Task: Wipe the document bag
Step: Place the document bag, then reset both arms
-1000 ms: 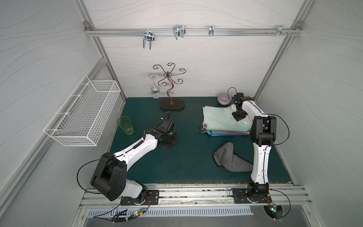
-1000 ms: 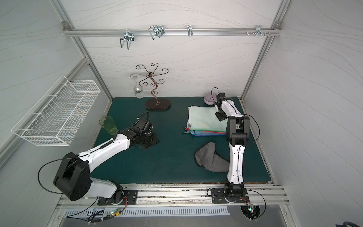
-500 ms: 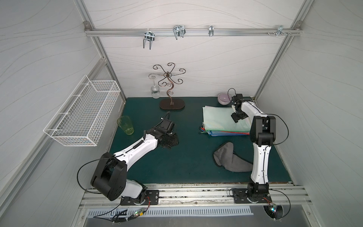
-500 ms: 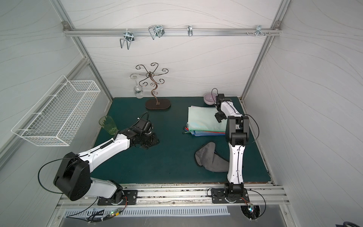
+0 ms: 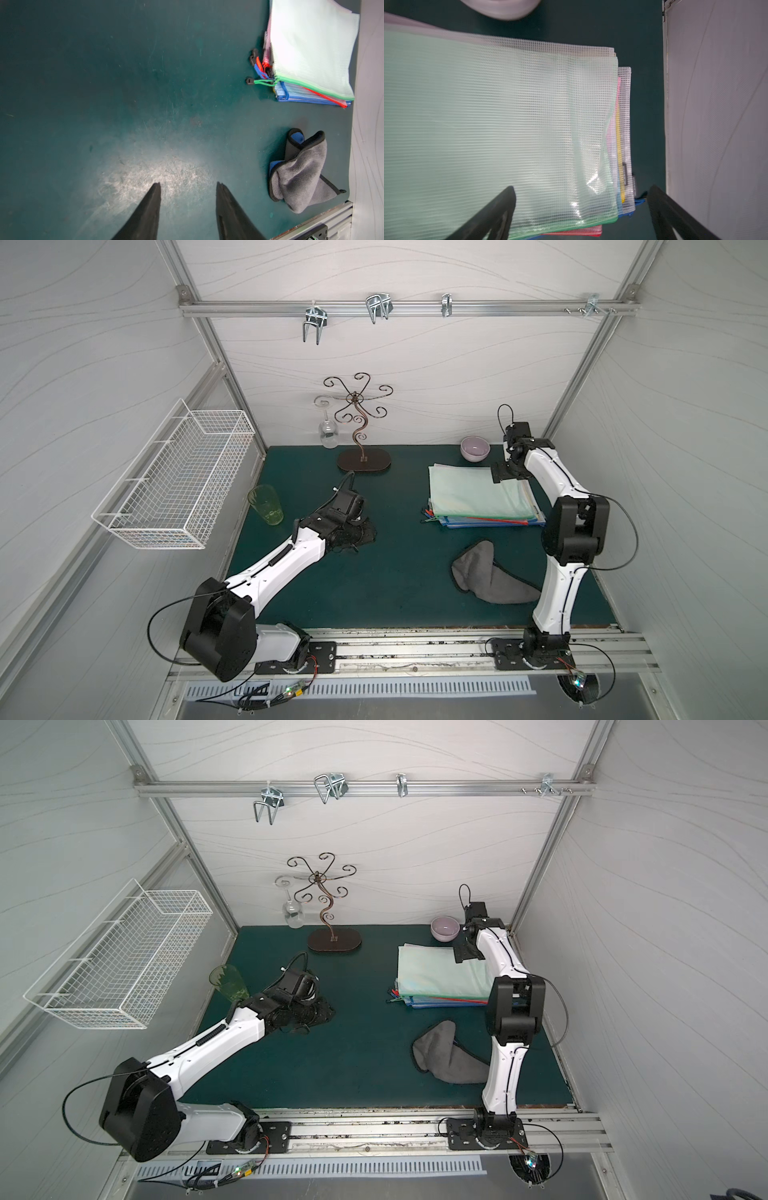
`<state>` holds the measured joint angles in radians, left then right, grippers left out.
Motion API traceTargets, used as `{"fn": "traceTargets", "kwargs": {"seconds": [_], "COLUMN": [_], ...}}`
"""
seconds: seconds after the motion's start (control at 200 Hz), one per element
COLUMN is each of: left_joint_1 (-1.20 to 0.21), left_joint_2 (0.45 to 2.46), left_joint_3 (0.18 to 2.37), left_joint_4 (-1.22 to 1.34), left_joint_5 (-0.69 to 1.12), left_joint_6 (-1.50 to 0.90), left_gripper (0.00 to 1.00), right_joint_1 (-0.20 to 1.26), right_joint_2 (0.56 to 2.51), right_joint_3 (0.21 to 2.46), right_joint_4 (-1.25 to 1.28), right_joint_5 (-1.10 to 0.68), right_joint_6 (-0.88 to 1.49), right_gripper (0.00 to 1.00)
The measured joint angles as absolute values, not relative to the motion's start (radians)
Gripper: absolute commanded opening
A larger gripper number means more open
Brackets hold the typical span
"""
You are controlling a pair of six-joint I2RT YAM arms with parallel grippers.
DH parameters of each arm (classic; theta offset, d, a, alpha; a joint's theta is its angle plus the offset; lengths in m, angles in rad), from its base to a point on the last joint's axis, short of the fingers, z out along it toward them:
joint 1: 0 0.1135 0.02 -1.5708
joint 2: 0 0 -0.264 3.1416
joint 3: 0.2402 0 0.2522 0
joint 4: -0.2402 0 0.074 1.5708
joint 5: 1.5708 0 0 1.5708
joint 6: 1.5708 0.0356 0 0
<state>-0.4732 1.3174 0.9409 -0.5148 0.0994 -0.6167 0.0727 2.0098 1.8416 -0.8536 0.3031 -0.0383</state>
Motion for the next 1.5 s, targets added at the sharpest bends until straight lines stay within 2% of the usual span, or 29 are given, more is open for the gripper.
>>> {"fn": "traceTargets", "kwargs": {"seconds": [0.255, 0.475, 0.515, 0.55, 0.57, 0.605, 0.745, 0.996, 1.181, 1.501], "left_joint_1": [-0.452, -0.436, -0.432, -0.428, -0.426, -0.423, -0.413, -0.395, -0.356, -0.273], "left_joint_2": [1.263, 1.171, 1.155, 1.141, 1.132, 1.12, 1.087, 1.057, 1.055, 1.025], "left_joint_3": [0.934, 0.881, 0.872, 0.864, 0.859, 0.852, 0.835, 0.831, 0.831, 0.723], "left_joint_4": [-0.515, -0.518, -0.518, -0.518, -0.519, -0.52, -0.528, -0.533, -0.533, -0.448], "left_joint_5": [0.043, -0.014, -0.024, -0.033, -0.037, -0.048, -0.082, -0.151, -0.193, -0.312], "left_joint_6": [-0.6, -0.593, -0.594, -0.595, -0.585, -0.581, -0.578, -0.561, -0.533, -0.454], "left_gripper": [0.57, 0.71, 0.81, 0.84, 0.97, 0.99, 0.99, 0.99, 0.99, 0.99], "right_joint_1": [0.141, 0.223, 0.221, 0.221, 0.221, 0.221, 0.221, 0.221, 0.209, 0.017], "right_joint_2": [1.756, 1.526, 1.475, 1.433, 1.407, 1.366, 1.274, 1.343, 1.331, 1.357], "right_joint_3": [1.529, 1.333, 1.29, 1.25, 1.222, 1.175, 1.035, 1.038, 0.932, 0.759], "right_joint_4": [-0.764, -0.625, -0.59, -0.557, -0.528, -0.487, -0.377, -0.36, -0.231, -0.019], "right_joint_5": [0.117, 0.024, 0.017, 0.012, 0.007, -0.001, -0.004, 0.02, 0.059, 0.189], "right_joint_6": [0.111, 0.187, 0.197, 0.206, 0.211, 0.213, 0.212, 0.173, 0.171, 0.273], "right_gripper": [0.99, 0.99, 0.99, 0.99, 0.99, 0.99, 0.99, 0.99, 0.99, 0.99]}}
